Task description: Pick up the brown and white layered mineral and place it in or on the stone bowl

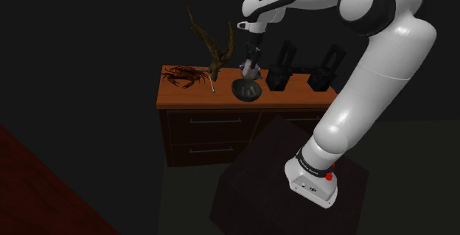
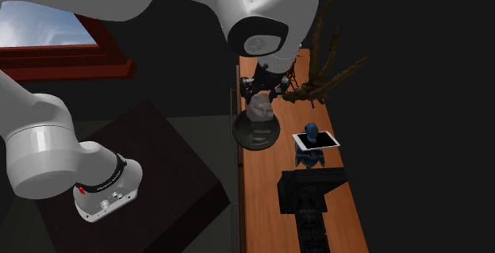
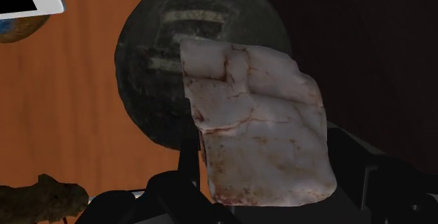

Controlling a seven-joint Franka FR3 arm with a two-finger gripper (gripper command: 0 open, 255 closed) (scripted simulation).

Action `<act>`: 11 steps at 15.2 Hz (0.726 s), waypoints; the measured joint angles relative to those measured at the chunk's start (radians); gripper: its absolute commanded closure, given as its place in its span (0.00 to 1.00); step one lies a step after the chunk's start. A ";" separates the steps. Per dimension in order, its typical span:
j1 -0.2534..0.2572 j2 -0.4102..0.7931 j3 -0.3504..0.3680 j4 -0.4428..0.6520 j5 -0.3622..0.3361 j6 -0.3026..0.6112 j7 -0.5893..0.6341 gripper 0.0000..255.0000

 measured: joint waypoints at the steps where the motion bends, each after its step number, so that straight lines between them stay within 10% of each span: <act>1: 0.000 0.001 0.000 -0.010 0.001 0.010 -0.001 1.00; 11: -0.003 0.069 0.002 -0.064 0.021 0.130 -0.020 1.00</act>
